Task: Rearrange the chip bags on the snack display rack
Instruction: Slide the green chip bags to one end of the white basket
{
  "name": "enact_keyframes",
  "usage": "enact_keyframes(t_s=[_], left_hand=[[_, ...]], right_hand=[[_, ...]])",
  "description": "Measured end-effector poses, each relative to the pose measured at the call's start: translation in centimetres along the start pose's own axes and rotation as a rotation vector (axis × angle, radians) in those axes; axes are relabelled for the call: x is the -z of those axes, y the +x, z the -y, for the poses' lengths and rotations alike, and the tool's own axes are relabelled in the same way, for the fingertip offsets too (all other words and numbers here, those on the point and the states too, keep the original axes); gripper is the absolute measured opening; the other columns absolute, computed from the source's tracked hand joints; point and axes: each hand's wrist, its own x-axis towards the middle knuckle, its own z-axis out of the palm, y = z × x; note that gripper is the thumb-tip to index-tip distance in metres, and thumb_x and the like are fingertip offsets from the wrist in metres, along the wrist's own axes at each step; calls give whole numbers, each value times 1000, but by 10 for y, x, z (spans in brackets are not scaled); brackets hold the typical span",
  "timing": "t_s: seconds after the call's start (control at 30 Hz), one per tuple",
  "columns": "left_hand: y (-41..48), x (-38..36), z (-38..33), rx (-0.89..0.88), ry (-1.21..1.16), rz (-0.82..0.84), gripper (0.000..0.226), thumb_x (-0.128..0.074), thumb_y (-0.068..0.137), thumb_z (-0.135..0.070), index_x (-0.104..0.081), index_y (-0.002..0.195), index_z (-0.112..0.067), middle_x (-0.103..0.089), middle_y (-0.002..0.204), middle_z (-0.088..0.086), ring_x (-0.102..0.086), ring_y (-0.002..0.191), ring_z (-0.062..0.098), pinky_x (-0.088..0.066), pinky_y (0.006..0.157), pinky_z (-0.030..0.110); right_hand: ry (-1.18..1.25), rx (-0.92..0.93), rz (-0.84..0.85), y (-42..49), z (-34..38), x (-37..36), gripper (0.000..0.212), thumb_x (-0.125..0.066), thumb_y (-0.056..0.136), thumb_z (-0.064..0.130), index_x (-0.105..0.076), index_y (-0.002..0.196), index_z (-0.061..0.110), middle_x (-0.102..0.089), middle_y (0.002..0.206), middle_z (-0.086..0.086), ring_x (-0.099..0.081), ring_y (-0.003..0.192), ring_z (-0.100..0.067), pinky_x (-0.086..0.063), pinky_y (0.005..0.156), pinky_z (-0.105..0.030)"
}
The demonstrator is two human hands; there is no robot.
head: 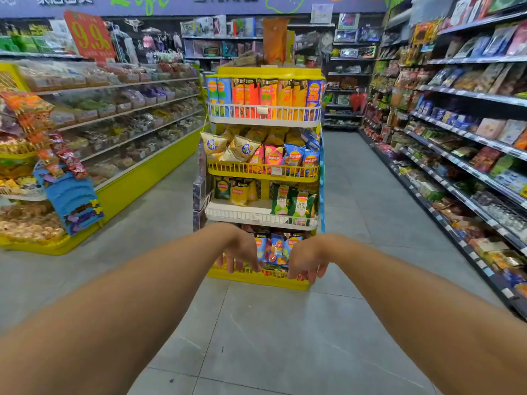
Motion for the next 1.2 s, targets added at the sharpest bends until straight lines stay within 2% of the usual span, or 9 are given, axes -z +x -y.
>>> enact_keyframes(t_s=[0.23, 0.33, 0.43, 0.63, 0.73, 0.8, 0.9, 1.07, 1.2], left_hand=[[79, 63, 20, 1, -38, 2, 55, -58, 97, -39, -48, 143, -11, -59, 138, 18, -65, 116, 33, -51, 97, 46], [129, 94, 36, -23, -36, 6, 54, -58, 97, -38, -50, 142, -10, -60, 138, 18, -64, 117, 32, -51, 98, 47], [177, 128, 54, -32, -12, 43, 55, -57, 96, -42, -50, 142, -11, -61, 137, 16, -66, 115, 30, -52, 97, 46], [256, 198, 78, -73, -51, 36, 47, -54, 99, -36, -53, 139, -9, -62, 133, 17, -68, 110, 30, -50, 101, 49], [290, 222, 79, -85, -54, 70, 45, -55, 99, -36, -55, 136, -9, -62, 132, 17, -68, 96, 28, -52, 99, 46], [313, 239, 79, -92, -44, 65, 45, -55, 99, -38, -56, 133, -9, -64, 130, 16, -67, 95, 26, -52, 95, 44], [347, 261, 77, -97, -46, 60, 42, -55, 99, -39, -57, 130, -10, -65, 128, 13, -66, 98, 25, -53, 89, 39], [415, 286, 72, -52, -53, 109, 39, -58, 98, -36, -58, 127, -10, -67, 125, 14, -65, 96, 25, -52, 89, 39], [479, 301, 62, -34, -42, 112, 36, -58, 97, -33, -60, 123, -7, -67, 120, 15, -62, 93, 26, -52, 87, 39]], right_hand=[[99, -23, 3, 81, -11, 54, 21, -63, 92, 37, -57, 93, 17, -68, 115, -10, -72, 101, -26, -57, 88, -39], [113, -35, 2, 129, -15, 84, 21, -64, 92, 37, -55, 82, 21, -68, 105, -7, -71, 105, -27, -56, 93, -42], [141, -55, 42, 173, -16, 118, 18, -61, 94, 34, -58, 92, 16, -65, 97, -4, -68, 111, -27, -55, 93, -40], [235, -38, -117, 249, -27, 169, 37, -61, 93, 24, -64, 122, 2, -70, 119, -17, -70, 102, -31, -58, 89, -41], [257, -57, 1, 283, -40, 185, 44, -55, 98, 31, -55, 131, 2, -65, 109, -11, -68, 91, -21, -57, 78, -34], [278, -68, 0, 304, -51, 197, 44, -54, 98, 33, -55, 131, 3, -62, 103, -5, -67, 87, -17, -57, 72, -31], [330, -80, -16, 335, -69, 212, 42, -55, 98, 30, -57, 130, 2, -67, 116, -10, -69, 104, -26, -58, 88, -38], [405, -106, 13, 395, -101, 234, 41, -56, 99, 29, -54, 132, 6, -64, 129, -14, -68, 108, -25, -57, 91, -37], [404, -101, 3, 455, -133, 248, 35, -56, 98, 30, -62, 122, 5, -64, 106, -9, -65, 89, -20, -57, 86, -35]])
